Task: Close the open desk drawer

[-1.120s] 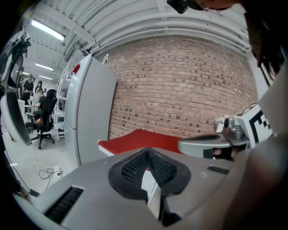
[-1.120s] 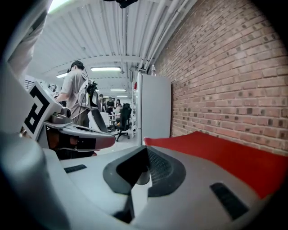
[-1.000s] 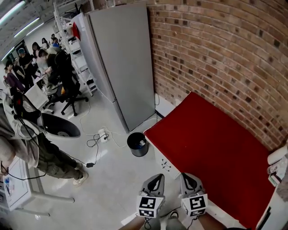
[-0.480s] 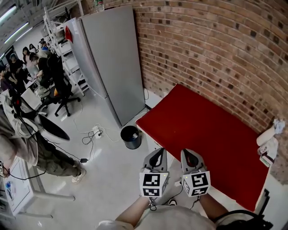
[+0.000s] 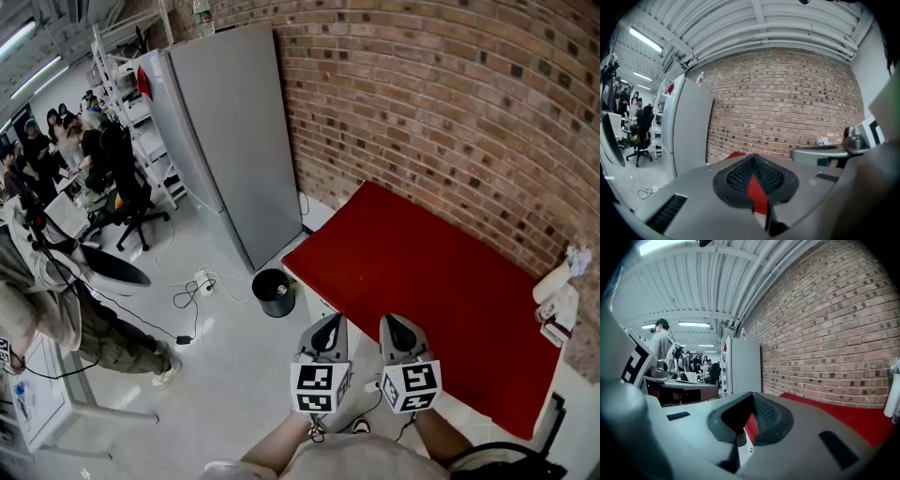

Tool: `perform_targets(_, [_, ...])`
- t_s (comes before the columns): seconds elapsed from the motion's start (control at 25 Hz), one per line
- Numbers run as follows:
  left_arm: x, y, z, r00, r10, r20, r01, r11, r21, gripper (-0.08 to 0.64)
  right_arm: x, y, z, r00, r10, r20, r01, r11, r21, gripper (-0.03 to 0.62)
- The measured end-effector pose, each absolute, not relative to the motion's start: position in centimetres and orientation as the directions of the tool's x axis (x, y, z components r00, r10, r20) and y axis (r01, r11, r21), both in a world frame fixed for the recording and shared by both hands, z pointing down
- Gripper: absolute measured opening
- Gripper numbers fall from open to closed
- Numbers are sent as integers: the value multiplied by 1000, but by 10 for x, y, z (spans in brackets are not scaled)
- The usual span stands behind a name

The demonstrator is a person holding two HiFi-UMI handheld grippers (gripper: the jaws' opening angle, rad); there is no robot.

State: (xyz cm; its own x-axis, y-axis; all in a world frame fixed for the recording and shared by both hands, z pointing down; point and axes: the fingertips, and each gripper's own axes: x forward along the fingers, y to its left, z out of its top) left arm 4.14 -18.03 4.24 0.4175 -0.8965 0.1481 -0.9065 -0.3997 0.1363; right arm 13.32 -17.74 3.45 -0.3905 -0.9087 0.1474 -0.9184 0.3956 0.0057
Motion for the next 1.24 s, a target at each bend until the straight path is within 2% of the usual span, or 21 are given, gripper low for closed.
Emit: perform_targets(1.24, [54, -171, 37, 374, -917, 135, -924, -356, 140, 11, 147, -164, 25, -379, -915, 137, -923, 385, 21, -2])
